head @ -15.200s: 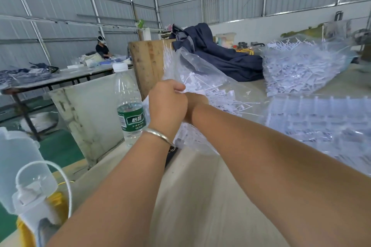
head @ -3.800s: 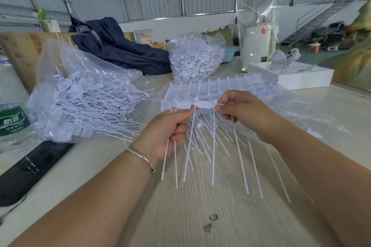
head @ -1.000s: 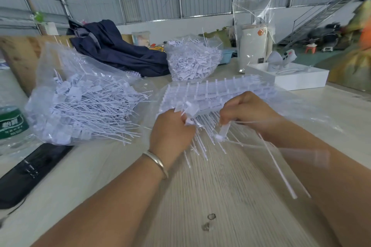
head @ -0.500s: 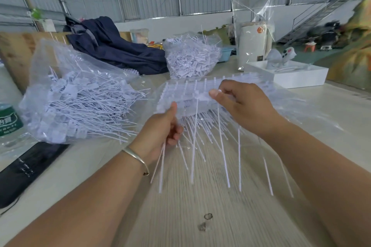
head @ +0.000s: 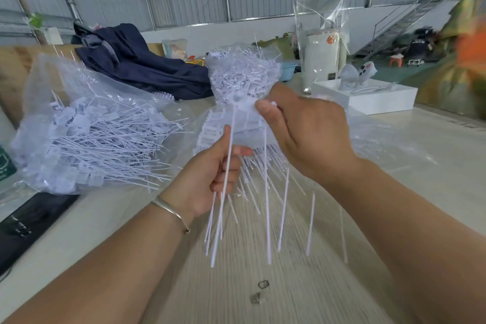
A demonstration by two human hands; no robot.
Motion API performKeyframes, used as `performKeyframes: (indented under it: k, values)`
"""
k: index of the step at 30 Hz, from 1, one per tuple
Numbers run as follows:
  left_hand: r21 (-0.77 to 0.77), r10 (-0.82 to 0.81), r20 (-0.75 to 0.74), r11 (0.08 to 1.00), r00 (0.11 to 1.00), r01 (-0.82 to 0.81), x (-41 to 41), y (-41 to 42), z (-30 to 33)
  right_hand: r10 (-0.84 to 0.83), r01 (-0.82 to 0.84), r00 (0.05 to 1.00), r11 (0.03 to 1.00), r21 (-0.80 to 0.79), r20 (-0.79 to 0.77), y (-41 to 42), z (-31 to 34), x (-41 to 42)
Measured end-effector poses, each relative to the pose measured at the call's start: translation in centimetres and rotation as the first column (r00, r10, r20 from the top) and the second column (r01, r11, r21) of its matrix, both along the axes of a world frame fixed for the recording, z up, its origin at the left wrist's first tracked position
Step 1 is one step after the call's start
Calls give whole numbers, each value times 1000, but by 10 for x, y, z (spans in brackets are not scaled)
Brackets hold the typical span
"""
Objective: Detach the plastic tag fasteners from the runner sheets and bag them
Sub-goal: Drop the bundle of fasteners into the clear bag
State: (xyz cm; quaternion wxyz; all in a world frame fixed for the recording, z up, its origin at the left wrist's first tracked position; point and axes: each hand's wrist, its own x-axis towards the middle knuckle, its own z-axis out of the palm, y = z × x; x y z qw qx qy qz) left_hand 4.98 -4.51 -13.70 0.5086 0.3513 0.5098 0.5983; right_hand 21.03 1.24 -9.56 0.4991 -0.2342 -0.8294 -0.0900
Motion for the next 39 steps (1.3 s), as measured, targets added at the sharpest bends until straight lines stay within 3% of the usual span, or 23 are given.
performKeyframes:
  k: [2, 4, 8, 10, 14, 17, 20, 23, 26, 29, 34, 36, 39]
  values:
    - [-4, -18, 46, 1000, 999, 18, -2, 0, 0, -18, 18, 1000, 1000, -26, -2, -1, 1, 1]
    - [-1, -25, 92, 1000, 995, 25, -4, -1, -1, -114, 112, 992, 993, 47, 43, 1, 2, 3]
    - [32, -17, 50, 999, 999, 15, -3, 0, -1, -334, 282, 908, 933, 222, 251, 9, -3, -3]
    - [55, -31, 6, 998, 999, 31, -2, -1, -2, -327, 271, 872, 942, 197, 363, 11, -5, -7]
    - [87, 34, -69, 996, 997, -28, -2, -1, -5, -272, 244, 855, 962, 121, 443, 19, -11, -10]
    - [79, 126, -93, 990, 988, -118, -4, 0, -6, -137, 171, 859, 985, -24, 492, 26, -19, -9]
    - [52, 133, -27, 990, 991, -132, -6, 0, -5, 50, 89, 912, 945, -316, 408, 38, -26, -5]
    - [33, 74, 33, 997, 997, -75, -6, -1, -4, 181, -15, 957, 811, -584, 227, 49, -30, -1]
    - [35, 25, 82, 999, 996, -28, -5, -4, -2, 285, -188, 958, 670, -718, 15, 49, -31, 0]
    - [68, -81, 183, 995, 980, 70, -5, -6, 0, 439, -397, 881, 480, -782, -177, 45, -28, 0]
    - [117, -385, 256, 923, 886, 367, 5, -8, -4, 627, -582, 697, 212, -785, -348, 35, -21, 3]
    - [127, -443, 248, 896, 862, 425, 4, -8, -6, 652, -591, 668, 173, -788, -358, 35, -21, 4]
    - [113, -423, 224, 906, 878, 407, 0, -7, -5, 652, -555, 696, 223, -801, -301, 33, -20, 2]
